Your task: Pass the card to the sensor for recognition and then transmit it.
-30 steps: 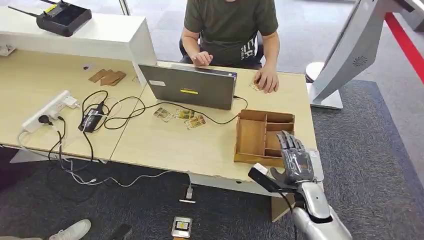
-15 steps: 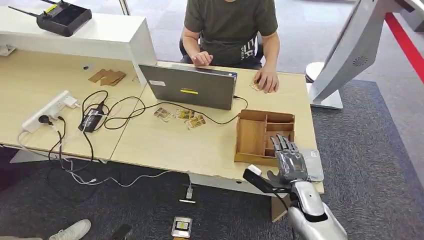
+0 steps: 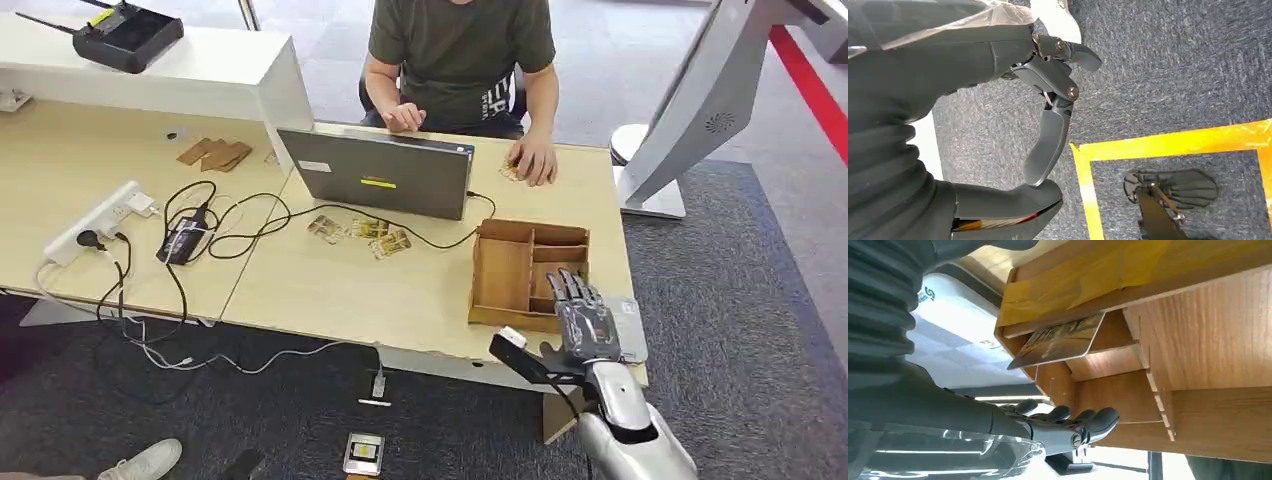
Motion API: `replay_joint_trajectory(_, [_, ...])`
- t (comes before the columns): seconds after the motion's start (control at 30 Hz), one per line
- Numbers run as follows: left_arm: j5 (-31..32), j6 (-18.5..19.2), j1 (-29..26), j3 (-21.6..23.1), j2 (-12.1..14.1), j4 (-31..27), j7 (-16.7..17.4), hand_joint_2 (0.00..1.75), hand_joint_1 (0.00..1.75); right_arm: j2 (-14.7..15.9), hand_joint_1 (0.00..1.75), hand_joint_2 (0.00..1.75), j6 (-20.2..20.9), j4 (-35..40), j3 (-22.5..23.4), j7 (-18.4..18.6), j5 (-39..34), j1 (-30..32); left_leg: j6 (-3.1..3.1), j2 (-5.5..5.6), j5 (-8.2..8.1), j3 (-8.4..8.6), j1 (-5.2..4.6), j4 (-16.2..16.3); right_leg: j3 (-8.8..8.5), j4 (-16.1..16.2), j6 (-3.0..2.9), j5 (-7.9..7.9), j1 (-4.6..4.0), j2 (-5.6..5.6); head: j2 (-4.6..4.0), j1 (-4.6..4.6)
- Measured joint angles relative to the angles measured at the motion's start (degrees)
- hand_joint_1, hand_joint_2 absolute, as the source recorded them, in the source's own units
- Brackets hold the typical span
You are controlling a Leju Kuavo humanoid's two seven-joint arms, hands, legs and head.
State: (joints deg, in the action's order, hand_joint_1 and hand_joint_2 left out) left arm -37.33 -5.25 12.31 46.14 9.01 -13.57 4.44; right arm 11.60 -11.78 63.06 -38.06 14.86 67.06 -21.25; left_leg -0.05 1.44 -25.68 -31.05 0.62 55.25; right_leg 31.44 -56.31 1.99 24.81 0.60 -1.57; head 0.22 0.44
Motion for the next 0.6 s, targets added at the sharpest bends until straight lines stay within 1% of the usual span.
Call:
replay_joint_trajectory(0.43, [0.53,0.02,-0.04,-0.39,0.00,0.00,0.13,1.75,0.00,0.88,0.00,1.75,1.73,4.09,1.23,0.59,0.46,0.92,0.00,0.00,0.00,0.01,0.00,0.00,-0.01,0.00,0.00,0.00,0.00,0.00,0.00,-0.02])
replay_joint_trajectory(0.47, [0.57,0.00,-0.04,-0.42,0.00,0.00,0.15,1.75,0.00,0.92,0.24,1.75,2.04,4.33,1.23,0.63,0.41,0.95,0.00,0.00,0.00,0.01,0.00,0.00,-0.01,0.00,0.00,0.00,0.00,0.00,0.00,-0.02])
replay_joint_trajectory(0.5, [0.66,0.00,-0.05,-0.42,0.00,0.00,0.15,1.75,0.00,0.96,1.45,1.75,2.45,4.53,1.25,0.72,0.24,0.96,0.00,0.00,0.00,0.01,0.00,0.00,-0.01,0.00,0.00,0.00,0.00,0.00,0.00,-0.02])
replay_joint_trajectory(0.53, [0.77,-0.02,-0.05,-0.42,0.00,0.00,0.17,1.75,0.00,0.98,1.45,1.75,2.89,4.79,1.23,0.85,0.13,1.00,0.00,0.00,0.00,0.01,0.00,0.00,-0.01,0.00,0.00,0.00,0.00,0.00,0.00,0.00])
replay_joint_trajectory(0.57, [0.77,-0.02,-0.04,-0.44,0.00,0.00,0.17,1.75,0.00,1.01,1.62,1.75,3.37,4.98,1.23,1.00,0.09,1.02,0.00,0.00,0.00,0.01,0.00,0.00,-0.01,0.00,0.00,0.00,0.00,0.00,0.00,-0.02])
replay_joint_trajectory(0.6, [0.79,-0.02,-0.04,-0.44,0.00,0.00,0.17,1.75,0.00,1.01,1.68,1.75,3.59,5.05,1.23,1.09,0.07,1.04,0.00,0.00,0.00,0.01,0.00,0.00,-0.01,0.00,0.00,0.00,0.00,0.00,0.00,0.00])
